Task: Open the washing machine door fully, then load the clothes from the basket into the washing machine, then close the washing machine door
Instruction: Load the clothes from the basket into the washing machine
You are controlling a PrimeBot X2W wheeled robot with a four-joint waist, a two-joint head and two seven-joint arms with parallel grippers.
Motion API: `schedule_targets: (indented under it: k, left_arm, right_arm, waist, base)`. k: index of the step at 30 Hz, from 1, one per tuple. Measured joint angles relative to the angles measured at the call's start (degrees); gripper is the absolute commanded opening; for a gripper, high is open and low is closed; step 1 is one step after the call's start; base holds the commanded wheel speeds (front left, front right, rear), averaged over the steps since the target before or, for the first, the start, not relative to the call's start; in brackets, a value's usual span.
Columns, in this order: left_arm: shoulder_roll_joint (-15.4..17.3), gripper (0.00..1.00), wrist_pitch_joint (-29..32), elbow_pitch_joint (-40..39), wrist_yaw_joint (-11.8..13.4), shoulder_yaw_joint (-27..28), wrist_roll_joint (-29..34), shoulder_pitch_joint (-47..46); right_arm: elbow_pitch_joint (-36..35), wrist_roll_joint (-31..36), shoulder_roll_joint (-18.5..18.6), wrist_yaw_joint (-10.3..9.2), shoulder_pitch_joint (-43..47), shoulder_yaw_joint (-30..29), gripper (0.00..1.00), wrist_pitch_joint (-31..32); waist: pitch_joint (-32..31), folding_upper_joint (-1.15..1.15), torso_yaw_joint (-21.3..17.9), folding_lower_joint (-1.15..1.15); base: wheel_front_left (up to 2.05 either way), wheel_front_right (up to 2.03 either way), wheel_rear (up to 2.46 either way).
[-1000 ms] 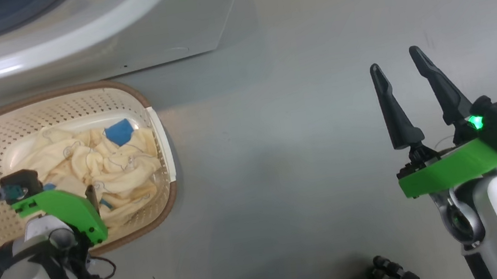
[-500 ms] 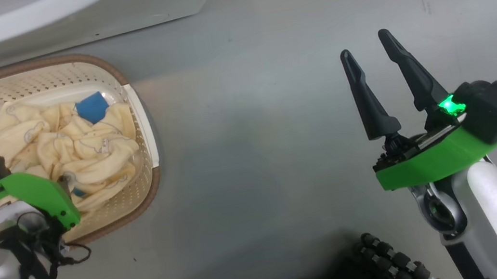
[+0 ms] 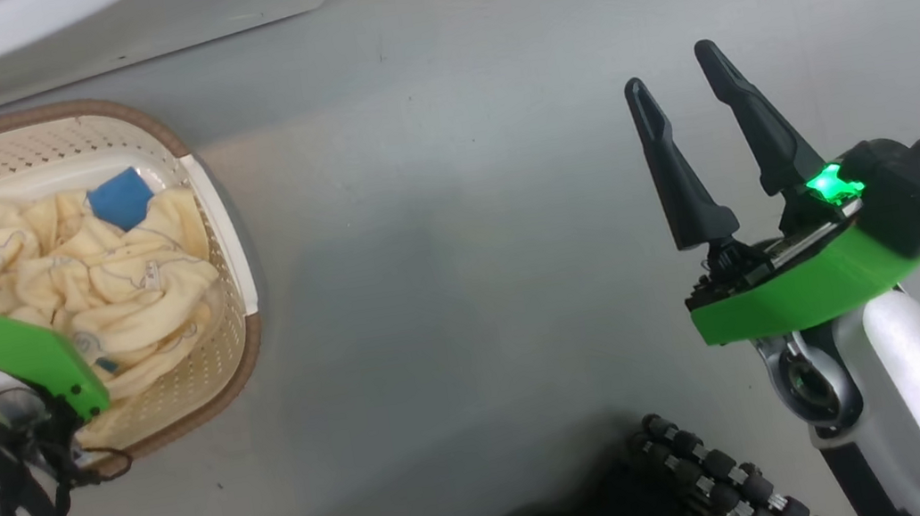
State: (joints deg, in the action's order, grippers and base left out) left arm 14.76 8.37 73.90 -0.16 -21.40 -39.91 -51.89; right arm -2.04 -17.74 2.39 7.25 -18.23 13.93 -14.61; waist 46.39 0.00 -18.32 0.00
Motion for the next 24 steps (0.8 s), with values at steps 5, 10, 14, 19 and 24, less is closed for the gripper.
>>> schedule_targets:
  k: [5, 10, 14, 19, 24]
  left_arm:
    - [-0.13, 0.0, -2.48, 0.09, 0.71, 0.03, -0.01, 0.02]
    - [-0.45, 0.0, -6.51, 0.08, 0.63, -0.09, 0.0, 0.14]
    - [-1.08, 0.0, -10.09, -0.01, 0.14, -0.83, 0.02, 0.46]
    - [-1.89, 0.0, -15.35, -0.46, 0.2, -1.25, 0.57, 1.0]
    - [-3.34, 0.0, -19.87, -1.24, 0.8, -1.8, 1.03, 1.96]
  right_arm:
    - [0.02, 0.0, 0.0, 0.0, 0.01, -0.24, 1.0, -0.01]
    - [0.07, 0.2, 0.0, 0.0, 0.02, -0.66, 1.0, -0.01]
    - [0.11, 1.09, 0.0, 0.0, 0.12, -1.22, 1.0, -0.01]
    - [0.38, 2.82, 0.01, 0.0, 0.54, -2.9, 1.0, -0.01]
    - [0.75, 4.9, 0.01, 0.0, 2.53, -4.14, 1.0, -0.01]
  waist:
    - [-0.6, 0.0, 0.3, 0.0]
    - [-1.87, 0.0, 1.14, -0.01]
    - [-2.97, 0.0, 1.93, -0.01]
    - [-4.74, 0.0, 3.19, -0.01]
    - [-7.2, 0.0, 4.88, -0.01]
  base:
    - [0.0, 0.0, 0.0]
    - [0.0, 0.0, 0.0]
    - [0.0, 0.0, 0.0]
    - [0.0, 0.0, 0.0]
    - [0.0, 0.0, 0.0]
